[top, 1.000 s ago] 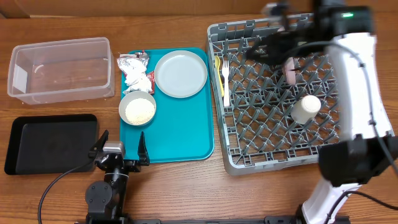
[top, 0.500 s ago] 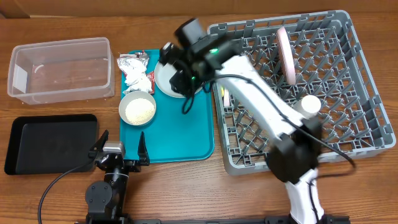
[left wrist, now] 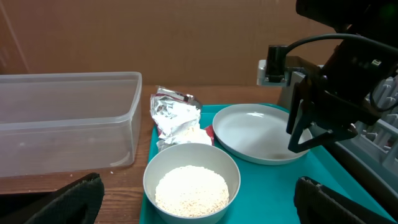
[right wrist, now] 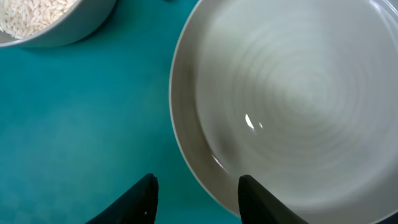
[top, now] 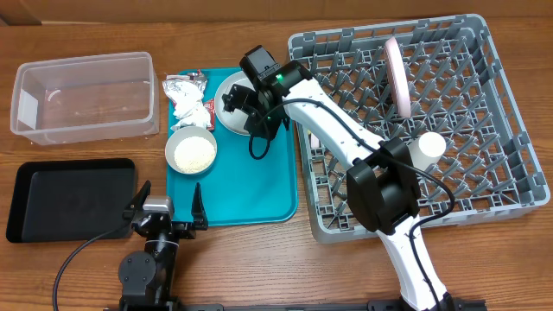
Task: Sort waste into correct bins and load items into the dishwasher rack
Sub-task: 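Move the right gripper to the white plate on the teal tray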
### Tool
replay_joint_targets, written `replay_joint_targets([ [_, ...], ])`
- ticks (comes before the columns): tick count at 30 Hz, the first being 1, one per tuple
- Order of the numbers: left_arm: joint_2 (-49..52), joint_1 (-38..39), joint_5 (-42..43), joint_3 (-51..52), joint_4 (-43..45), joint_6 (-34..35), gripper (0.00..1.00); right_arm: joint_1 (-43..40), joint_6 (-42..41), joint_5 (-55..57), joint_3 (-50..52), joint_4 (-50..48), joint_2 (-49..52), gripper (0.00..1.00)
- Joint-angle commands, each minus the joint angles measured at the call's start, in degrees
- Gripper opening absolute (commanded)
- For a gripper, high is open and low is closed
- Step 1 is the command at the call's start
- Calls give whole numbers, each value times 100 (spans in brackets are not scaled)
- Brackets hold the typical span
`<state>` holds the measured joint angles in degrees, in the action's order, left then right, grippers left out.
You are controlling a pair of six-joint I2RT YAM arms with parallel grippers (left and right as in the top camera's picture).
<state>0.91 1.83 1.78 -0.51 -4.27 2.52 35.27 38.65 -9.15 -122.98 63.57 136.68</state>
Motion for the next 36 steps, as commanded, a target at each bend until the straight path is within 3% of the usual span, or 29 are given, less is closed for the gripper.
replay_joint_targets([
  [1,-20,-31,61,24,2,-109,100,2,603,-50,109,-50,63,45],
  [17,-20,-31,61,24,2,-109,100,2,831,-55,992,-1060,83,44],
  [21,-20,-31,61,24,2,-109,100,2,828,-50,1163,-1233,83,30],
  [24,-20,-31,61,24,2,-109,100,2,831,-26,1165,-1257,83,24],
  [28,-20,-31,61,24,2,-109,100,33,833,142,1161,-1296,81,6],
  [36,-20,-31,61,24,2,-109,100,138,1008,682,1156,-1296,81,4],
])
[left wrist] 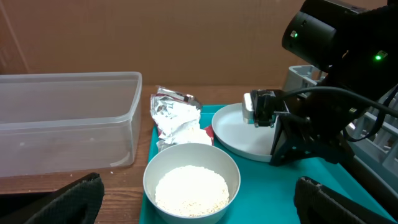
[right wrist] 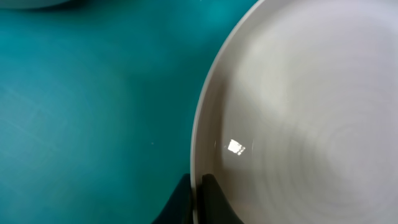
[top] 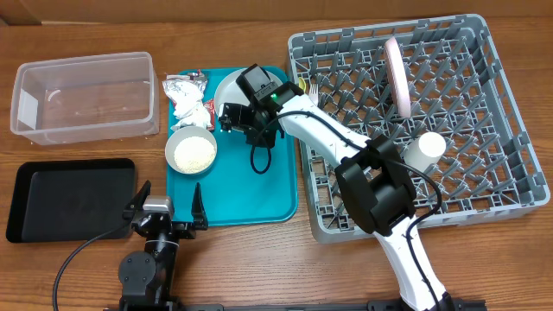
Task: Sort waste into correct bins and load items into the dishwasher rack
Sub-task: 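Move the right gripper to the white plate on the teal tray, then grip the white plate's edge with the right gripper and lift it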
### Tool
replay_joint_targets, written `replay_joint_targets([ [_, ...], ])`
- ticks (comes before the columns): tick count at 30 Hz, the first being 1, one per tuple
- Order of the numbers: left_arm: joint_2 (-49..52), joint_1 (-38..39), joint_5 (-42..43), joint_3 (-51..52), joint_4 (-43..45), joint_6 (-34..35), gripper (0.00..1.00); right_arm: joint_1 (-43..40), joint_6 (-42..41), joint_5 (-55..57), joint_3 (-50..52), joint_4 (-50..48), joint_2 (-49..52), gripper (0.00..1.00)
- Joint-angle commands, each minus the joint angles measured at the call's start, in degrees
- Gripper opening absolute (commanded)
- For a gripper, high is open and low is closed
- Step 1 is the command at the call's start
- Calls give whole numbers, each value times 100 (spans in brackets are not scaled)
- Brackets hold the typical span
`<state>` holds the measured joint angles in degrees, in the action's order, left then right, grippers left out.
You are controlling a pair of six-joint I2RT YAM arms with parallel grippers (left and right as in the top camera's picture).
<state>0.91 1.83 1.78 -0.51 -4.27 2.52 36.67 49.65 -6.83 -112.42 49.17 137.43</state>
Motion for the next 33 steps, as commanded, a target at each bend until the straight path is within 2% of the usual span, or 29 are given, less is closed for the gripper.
replay_joint_targets([
  [1,-20,-31,61,24,2,-109,100,35,0,595,94,164,7,4],
  [8,-20,-31,61,24,2,-109,100,284,15,1281,-358,396,-17,4],
  [24,-20,-31,61,24,2,-109,100,450,-57,1537,-1943,1268,-28,4],
  [29,-20,-31,61,24,2,-109,100,546,-822,1473,-2616,1346,-59,4],
  [33,-20,-31,61,24,2,-109,100,560,-1631,1132,-3340,1818,-114,4],
])
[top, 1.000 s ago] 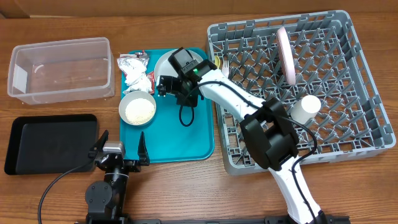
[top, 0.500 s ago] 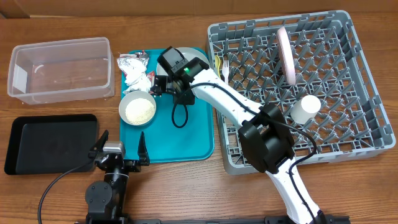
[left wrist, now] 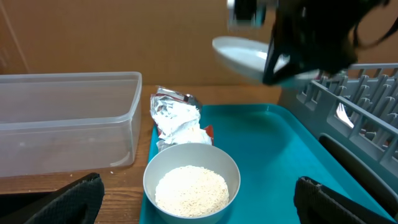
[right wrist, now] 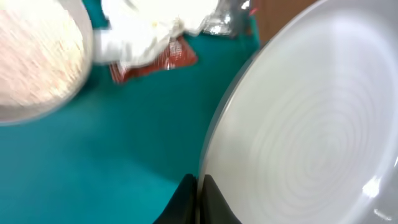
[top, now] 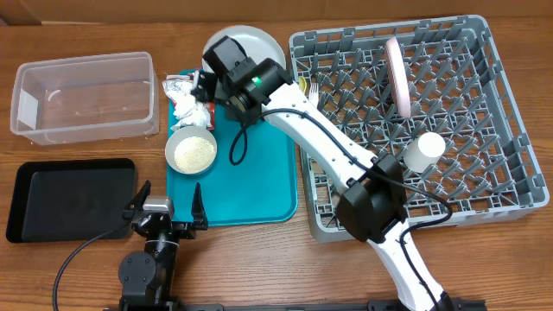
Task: Sort waste into correct bins and load items into the dishwasher rack
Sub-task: 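Grip the white plate's edge with the right gripper and lift it, then carry the white plate into the rack and stand it beside the pink plate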
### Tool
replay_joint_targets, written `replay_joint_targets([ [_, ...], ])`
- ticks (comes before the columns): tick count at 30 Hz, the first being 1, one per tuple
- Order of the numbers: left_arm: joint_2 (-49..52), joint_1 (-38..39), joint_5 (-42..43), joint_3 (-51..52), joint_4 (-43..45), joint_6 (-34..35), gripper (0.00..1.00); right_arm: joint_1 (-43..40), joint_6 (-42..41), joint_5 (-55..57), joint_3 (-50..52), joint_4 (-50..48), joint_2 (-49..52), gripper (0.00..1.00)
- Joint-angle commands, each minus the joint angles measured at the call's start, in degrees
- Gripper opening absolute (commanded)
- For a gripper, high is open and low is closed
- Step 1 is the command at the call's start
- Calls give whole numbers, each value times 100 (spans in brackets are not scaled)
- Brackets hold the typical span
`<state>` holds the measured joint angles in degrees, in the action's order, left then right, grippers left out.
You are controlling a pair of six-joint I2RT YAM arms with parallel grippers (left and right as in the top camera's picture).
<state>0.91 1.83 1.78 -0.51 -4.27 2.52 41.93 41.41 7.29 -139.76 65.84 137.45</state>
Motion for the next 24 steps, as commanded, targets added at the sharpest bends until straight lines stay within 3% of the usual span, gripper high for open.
replay_joint_targets([
  [1,-20,-31,61,24,2,-109,100,33,-999,-529,-859,372,-142,4],
  [13,-20,-31,61,24,2,-109,100,-385,-2739,-2400,-3519,2835,-483,4],
  [17,-20,-31,61,24,2,-109,100,-896,-3659,-3287,-3753,3121,-608,4],
  [24,-20,-31,61,24,2,-109,100,-2214,-3866,-4798,-3552,3121,-634,4],
])
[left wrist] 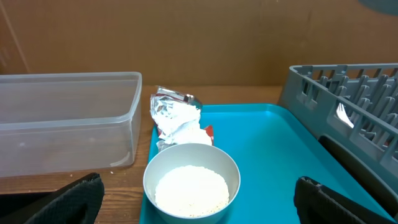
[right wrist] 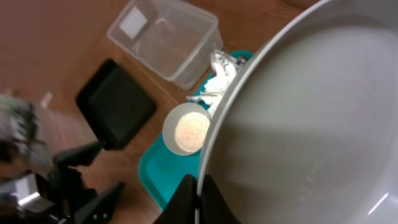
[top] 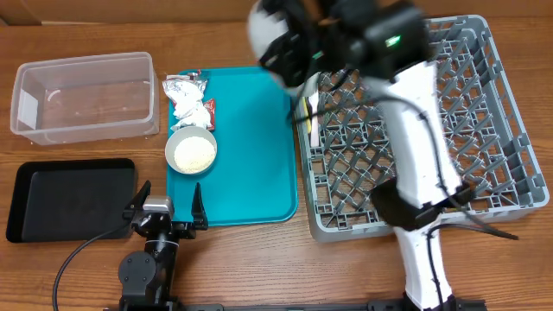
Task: Sort waste into correct bins and load items into the dishwasher rack
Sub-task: 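Carry the white plate into the rack and stand it beside the pink plate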
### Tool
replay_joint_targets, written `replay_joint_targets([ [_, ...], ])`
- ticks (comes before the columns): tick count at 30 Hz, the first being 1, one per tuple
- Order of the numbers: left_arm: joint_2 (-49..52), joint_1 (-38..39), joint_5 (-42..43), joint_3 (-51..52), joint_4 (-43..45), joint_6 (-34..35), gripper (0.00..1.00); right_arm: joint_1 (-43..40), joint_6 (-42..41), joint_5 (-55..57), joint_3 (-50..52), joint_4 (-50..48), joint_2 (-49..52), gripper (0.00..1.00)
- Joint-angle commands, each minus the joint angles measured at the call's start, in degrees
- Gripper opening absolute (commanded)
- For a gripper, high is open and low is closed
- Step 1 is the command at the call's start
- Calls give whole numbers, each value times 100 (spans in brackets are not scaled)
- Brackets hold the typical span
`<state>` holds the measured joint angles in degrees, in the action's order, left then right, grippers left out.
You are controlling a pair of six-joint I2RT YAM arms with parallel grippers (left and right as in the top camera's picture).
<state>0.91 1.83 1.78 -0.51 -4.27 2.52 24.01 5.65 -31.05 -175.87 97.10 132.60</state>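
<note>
My right gripper (right wrist: 198, 200) is shut on the rim of a white plate (right wrist: 311, 118), held high above the table. In the overhead view the plate (top: 270, 33) is a blur over the teal tray's far right corner, beside the grey dishwasher rack (top: 484, 130). A bowl of rice (top: 191, 154) and crumpled wrappers (top: 186, 95) sit on the teal tray (top: 251, 147). My left gripper (top: 168, 212) stands open at the tray's near edge; the bowl (left wrist: 191, 182) lies in front of its fingers (left wrist: 56, 202).
A clear plastic bin (top: 84, 95) stands at the far left, with a black tray (top: 69, 197) in front of it. A utensil (top: 311, 112) lies in the rack's left side. The raised right arm hides the middle of the rack.
My right gripper has gone from above the tray's far edge by the wrappers to much higher up and to the right, near the rack, with the plate in it. The left arm is unmoved.
My right gripper first stood open over the plate on the tray. Then it was shut on the plate's rim, still on the tray. Later the plate was off the tray, past its far edge. Now it hangs high beside the rack.
</note>
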Motion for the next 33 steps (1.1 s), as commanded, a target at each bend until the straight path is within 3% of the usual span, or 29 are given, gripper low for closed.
replay_joint_targets([
  [1,-20,-31,61,24,2,-109,100,-597,-293,-1036,131,-4,-149,4],
  [8,-20,-31,61,24,2,-109,100,-1329,-216,-1038,1032,-4,-149,4],
  [16,-20,-31,61,24,2,-109,100,-1596,872,-1027,2555,-4,-149,4],
  [29,-20,-31,61,24,2,-109,100,-2192,1091,-1029,2667,-4,-151,4],
  [33,-20,-31,59,24,2,-109,100,-2376,1241,-1770,2667,-4,-157,4],
])
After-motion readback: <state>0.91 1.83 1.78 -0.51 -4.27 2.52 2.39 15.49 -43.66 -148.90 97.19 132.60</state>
